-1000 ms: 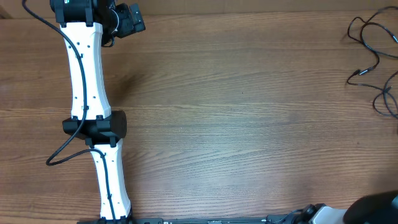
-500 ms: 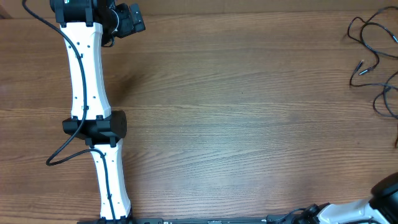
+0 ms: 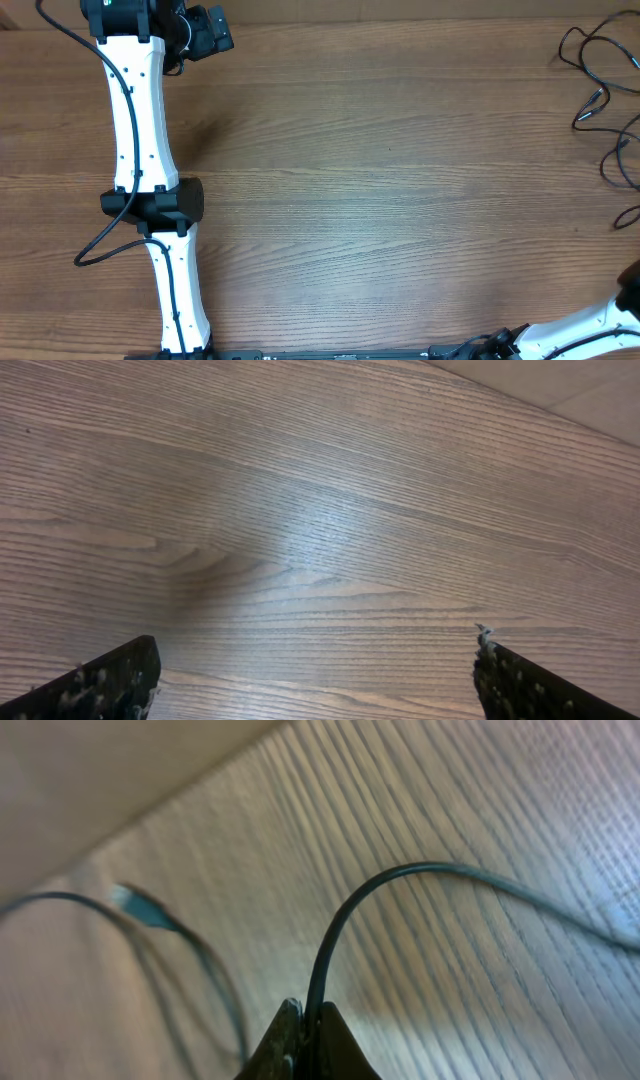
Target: Untangle cables
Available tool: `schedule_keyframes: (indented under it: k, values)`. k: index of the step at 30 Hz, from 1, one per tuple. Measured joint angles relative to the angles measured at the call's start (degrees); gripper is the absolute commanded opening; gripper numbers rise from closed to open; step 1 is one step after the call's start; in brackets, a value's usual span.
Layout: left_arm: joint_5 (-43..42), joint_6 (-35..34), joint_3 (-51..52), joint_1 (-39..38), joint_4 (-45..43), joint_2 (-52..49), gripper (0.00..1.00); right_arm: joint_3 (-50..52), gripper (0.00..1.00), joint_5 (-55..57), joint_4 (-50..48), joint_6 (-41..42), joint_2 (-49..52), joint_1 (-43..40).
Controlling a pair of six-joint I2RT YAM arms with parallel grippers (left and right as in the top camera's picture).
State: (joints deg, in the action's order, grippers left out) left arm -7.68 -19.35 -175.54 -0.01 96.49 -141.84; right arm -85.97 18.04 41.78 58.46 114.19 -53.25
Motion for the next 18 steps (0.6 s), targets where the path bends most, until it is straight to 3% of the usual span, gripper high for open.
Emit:
schedule_keyframes:
  k: [2, 4, 5, 18]
  values:
    - [0.0, 0.0, 0.0, 0.0, 0.0, 0.0, 1.00, 0.1, 0.45, 0.2, -0.2, -0.2, 1.7, 0.0]
    - [0.0, 0.0, 0.0, 0.0, 0.0, 0.0, 1.00, 0.2, 0.89, 0.3, -0.4, -0.2, 2.9, -0.2]
    - [0.0, 0.0, 0.0, 0.0, 0.0, 0.0, 1.00, 0.3, 0.98, 0.4, -0.5, -0.2, 3.4, -0.3]
    - [0.0, 0.0, 0.0, 0.0, 0.0, 0.0, 1.00, -0.3, 1.00, 0.3, 3.7, -5.5, 1.2, -0.4]
